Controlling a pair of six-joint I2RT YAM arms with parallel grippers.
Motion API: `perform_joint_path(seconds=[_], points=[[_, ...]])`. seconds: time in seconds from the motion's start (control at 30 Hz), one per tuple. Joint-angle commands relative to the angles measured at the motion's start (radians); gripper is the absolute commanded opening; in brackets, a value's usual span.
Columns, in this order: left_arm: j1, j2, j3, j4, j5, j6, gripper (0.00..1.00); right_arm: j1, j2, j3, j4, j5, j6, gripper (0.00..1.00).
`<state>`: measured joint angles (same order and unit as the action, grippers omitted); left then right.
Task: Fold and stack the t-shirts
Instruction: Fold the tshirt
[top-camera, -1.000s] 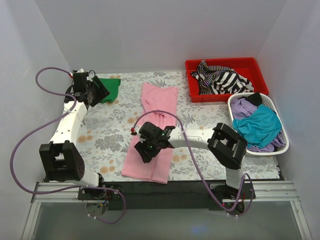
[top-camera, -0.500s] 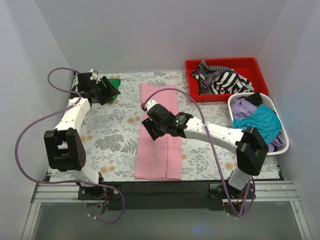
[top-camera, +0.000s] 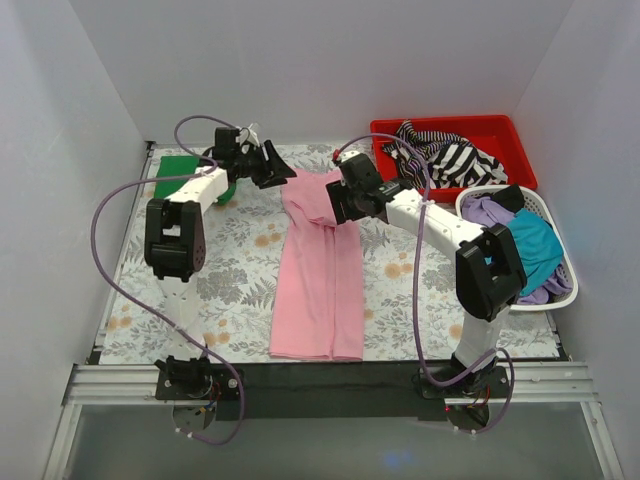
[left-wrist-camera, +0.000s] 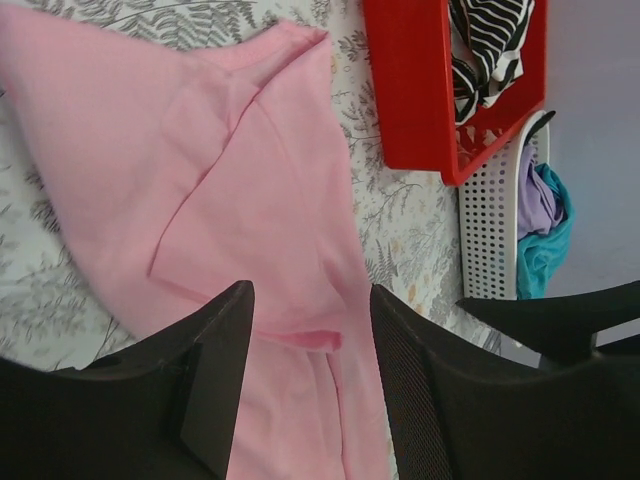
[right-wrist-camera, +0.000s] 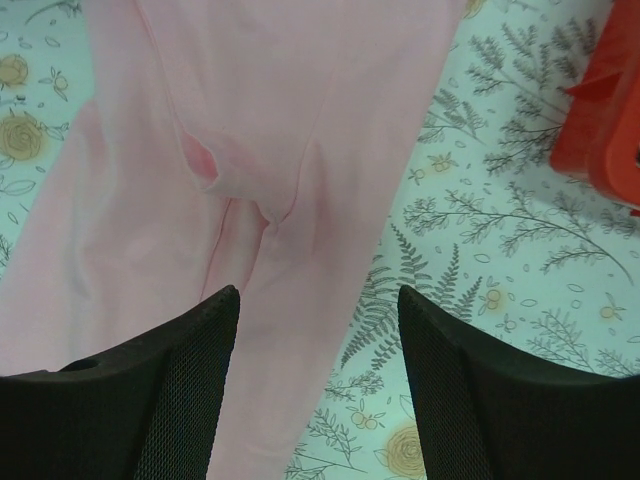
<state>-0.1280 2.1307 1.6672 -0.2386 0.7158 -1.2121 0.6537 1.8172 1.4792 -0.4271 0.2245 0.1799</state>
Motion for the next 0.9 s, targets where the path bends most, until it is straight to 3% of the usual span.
perform_joint_path(seconds=[0.0,0.3,0.4,0.63,0.77,0.87], points=[[-0.007,0.064,0.094,0.067,0.096,-0.030,0.48,-0.005,0.010,0.015,0.008,-0.074,-0.002,0.70],[-0.021,0.284,0.323,0.007,0.085,-0.032,0.47,-0.006,-0.039,-0.114,0.060,-0.148,0.055,0.70],[-0.033,0.400,0.466,-0.111,0.042,0.016,0.47,-0.006,-0.071,-0.137,0.067,-0.171,0.073,0.70],[-0.033,0.541,0.618,-0.165,-0.064,0.051,0.48,0.011,-0.099,-0.237,0.091,-0.283,0.092,0.69],[-0.025,0.574,0.680,-0.139,-0.087,0.059,0.51,0.064,-0.061,-0.269,0.120,-0.402,0.069,0.69],[-0.015,0.592,0.707,-0.108,-0.088,0.052,0.53,0.162,0.003,-0.235,0.120,-0.409,0.041,0.68]])
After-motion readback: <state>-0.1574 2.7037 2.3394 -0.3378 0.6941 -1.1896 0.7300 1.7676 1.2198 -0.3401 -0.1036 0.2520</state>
